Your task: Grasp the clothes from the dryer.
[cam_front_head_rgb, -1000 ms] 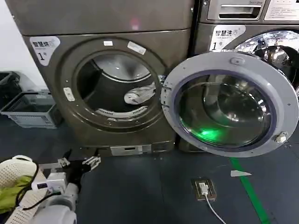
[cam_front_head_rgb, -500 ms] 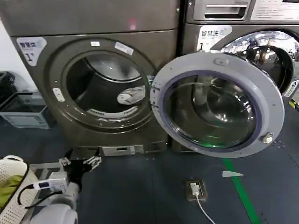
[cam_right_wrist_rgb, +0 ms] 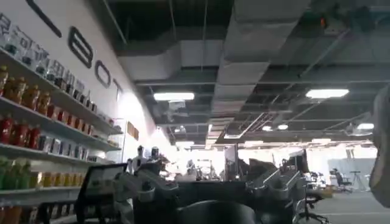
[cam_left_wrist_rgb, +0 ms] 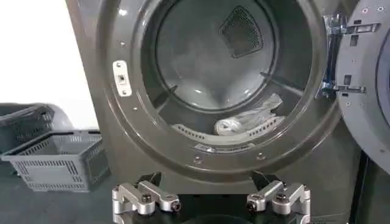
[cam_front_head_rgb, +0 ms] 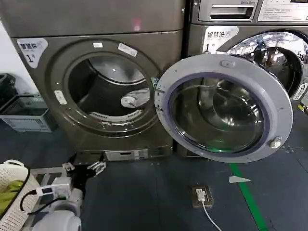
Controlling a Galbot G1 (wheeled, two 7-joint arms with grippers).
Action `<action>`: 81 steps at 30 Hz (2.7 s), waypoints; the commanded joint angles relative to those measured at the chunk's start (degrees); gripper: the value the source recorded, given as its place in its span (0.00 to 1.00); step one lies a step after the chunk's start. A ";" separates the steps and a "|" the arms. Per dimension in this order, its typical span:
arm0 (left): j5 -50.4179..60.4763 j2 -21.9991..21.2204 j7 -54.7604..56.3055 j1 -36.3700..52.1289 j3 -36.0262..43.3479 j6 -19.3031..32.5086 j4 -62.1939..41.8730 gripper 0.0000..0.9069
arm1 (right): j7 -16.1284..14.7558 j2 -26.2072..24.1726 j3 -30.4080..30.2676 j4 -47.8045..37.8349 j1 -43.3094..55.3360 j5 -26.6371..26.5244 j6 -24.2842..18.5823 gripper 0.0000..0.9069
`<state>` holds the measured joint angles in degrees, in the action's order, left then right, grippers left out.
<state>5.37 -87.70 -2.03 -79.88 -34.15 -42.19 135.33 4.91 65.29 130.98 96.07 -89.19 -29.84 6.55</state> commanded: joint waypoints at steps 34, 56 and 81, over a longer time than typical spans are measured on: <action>-0.14 -0.06 0.01 -1.14 0.40 -2.81 0.59 1.00 | 0.53 0.76 -0.06 -0.06 -0.32 -0.98 -1.42 1.00; -1.81 0.22 0.25 -1.27 0.42 -2.81 0.24 1.00 | 0.53 1.11 -0.33 1.00 -0.80 -1.00 -1.31 1.00; -2.83 0.34 0.20 -1.82 -0.19 -2.81 0.01 1.00 | 0.58 1.69 0.05 1.11 -1.35 -1.12 -1.32 1.00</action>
<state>2.60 -87.37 -1.82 -81.69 -34.36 -42.19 135.49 5.48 66.98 131.01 97.22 -90.53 -30.96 5.25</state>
